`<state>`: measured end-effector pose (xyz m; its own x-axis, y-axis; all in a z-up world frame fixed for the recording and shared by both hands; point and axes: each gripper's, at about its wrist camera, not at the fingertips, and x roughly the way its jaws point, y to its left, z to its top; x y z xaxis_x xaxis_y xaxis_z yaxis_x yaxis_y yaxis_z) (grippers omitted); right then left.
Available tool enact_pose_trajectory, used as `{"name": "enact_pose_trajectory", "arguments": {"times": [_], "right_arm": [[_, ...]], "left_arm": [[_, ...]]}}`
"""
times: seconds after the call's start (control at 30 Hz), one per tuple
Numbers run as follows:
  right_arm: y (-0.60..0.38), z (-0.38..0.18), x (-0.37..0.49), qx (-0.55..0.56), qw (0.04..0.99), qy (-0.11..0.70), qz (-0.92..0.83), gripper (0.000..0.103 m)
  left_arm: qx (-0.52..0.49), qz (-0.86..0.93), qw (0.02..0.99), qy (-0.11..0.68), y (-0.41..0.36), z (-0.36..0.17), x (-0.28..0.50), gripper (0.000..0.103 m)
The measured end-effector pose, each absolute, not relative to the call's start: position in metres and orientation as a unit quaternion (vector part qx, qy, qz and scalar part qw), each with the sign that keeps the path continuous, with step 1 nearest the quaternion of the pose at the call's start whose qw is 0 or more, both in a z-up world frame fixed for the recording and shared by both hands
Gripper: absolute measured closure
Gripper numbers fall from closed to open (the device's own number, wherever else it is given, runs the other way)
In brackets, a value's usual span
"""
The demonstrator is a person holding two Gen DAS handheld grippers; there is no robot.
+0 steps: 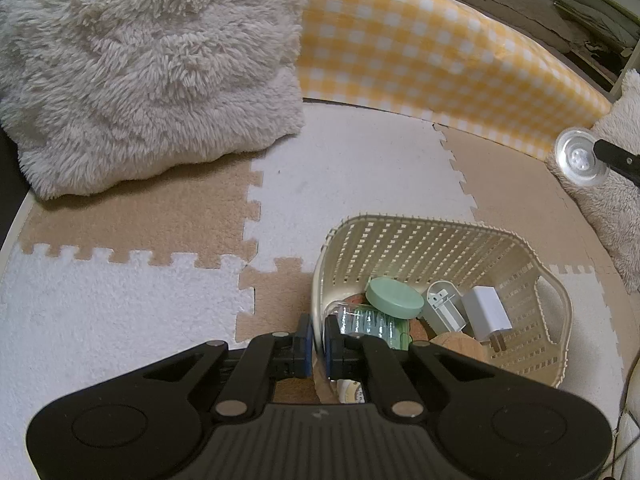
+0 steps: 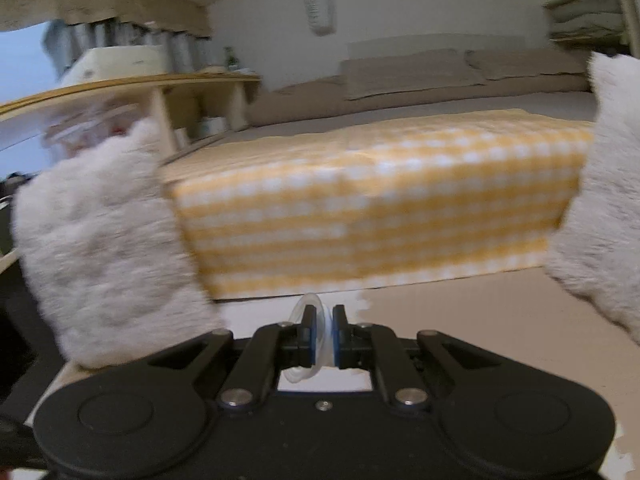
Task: Organize rigid objects
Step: 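Carry the suction cup with the right tool into the basket and release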
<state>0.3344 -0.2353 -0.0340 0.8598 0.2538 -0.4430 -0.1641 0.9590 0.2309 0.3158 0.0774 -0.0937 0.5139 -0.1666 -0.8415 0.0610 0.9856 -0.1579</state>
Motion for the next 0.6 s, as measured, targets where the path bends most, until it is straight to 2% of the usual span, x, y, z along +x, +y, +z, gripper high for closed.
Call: {"name": "enact_pose_trajectory", "arguments": {"times": [0.23, 0.6], "right_arm": [[-0.182, -0.046, 0.316, 0.082, 0.940, 0.277, 0.181, 0.095], [-0.136, -0.094, 0.311, 0.117, 0.890, 0.364, 0.247, 0.095]], "left_arm": [[-0.054, -0.066, 0.868, 0.489, 0.077, -0.094, 0.316, 0.097], [-0.054, -0.066, 0.868, 0.489, 0.077, -0.094, 0.316, 0.097]]}}
